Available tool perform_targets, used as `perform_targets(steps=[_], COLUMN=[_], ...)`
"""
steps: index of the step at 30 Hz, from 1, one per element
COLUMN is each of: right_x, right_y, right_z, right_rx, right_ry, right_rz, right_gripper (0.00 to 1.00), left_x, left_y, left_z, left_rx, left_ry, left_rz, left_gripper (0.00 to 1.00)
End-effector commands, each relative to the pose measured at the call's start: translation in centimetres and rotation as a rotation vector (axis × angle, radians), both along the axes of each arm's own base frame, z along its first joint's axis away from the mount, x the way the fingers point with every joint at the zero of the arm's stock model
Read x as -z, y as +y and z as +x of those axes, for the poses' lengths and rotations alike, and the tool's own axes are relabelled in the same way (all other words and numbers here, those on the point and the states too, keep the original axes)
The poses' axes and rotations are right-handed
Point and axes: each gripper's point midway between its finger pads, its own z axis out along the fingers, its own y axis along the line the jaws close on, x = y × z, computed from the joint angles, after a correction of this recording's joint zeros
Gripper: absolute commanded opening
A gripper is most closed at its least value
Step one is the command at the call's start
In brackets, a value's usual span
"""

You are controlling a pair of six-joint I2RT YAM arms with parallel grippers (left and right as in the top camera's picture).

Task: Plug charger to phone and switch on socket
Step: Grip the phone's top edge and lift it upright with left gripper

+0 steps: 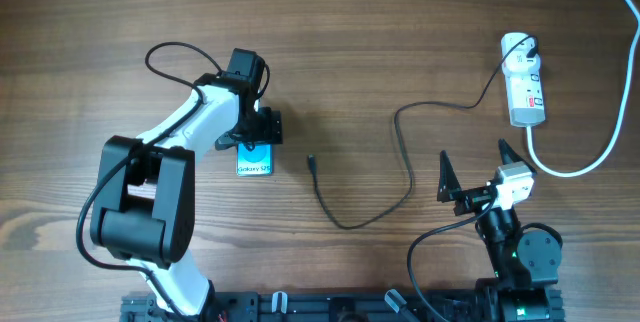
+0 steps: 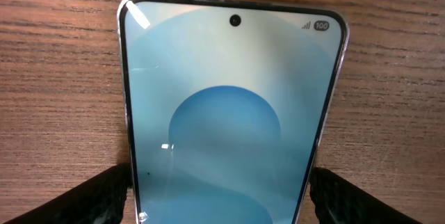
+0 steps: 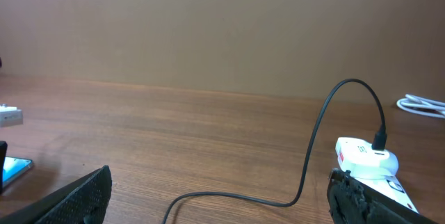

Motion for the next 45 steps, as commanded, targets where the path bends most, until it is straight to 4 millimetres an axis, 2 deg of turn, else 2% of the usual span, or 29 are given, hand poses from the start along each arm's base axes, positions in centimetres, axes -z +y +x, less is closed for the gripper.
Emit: perform_targets(steps=[1, 4, 7, 21, 25, 30, 38, 42, 45], right_x=[-0.1, -0.1, -0.1, -0.1, -0.1, -0.1, -0.1, -0.1, -0.1], right_y=[0.1, 0.1, 0.1, 0.1, 0.1, 0.1, 0.1, 0.1, 0.1], right_z=[0.0, 0.0, 0.0, 0.0, 0.0, 0.0, 0.0, 0.0, 0.0], right_rx=[-0.003, -0.003, -0.003, -0.003, -0.003, -0.003, -0.003, -0.003, -0.003], right_ry=[-0.002, -0.002, -0.002, -0.002, -0.002, -0.002, -0.002, -0.002, -0.002], right_rz=[0.008, 0.008, 0.008, 0.008, 0.008, 0.007, 0.008, 0.008, 0.008], right_gripper=[1.00, 1.00, 1.00, 1.00, 1.00, 1.00, 1.00, 1.00, 1.00], left_x=[0.8, 0.8, 0.8, 2.4, 2.3, 2.3, 2.3, 2.3, 1.6], left_y=[0.1, 0.1, 0.1, 0.3, 0.4, 0.4, 0.7, 0.7, 0.5], left_z=[-0.7, -0.7, -0.8, -1.6, -2.1, -2.1, -2.0, -1.7, -1.0], left_rx=[0.008, 0.036, 0.060, 0.059, 0.060, 0.059, 0.055, 0.055, 0.054], left_ry=[0.027, 0.027, 0.029, 0.087, 0.105, 0.106, 0.099, 0.092, 0.070], left_rz=[-0.001, 0.001, 0.004, 0.016, 0.021, 0.021, 0.038, 0.037, 0.032], left_gripper=[0.93, 0.89, 0.92, 0.91, 0.80, 0.74, 0.74, 0.61, 0.56])
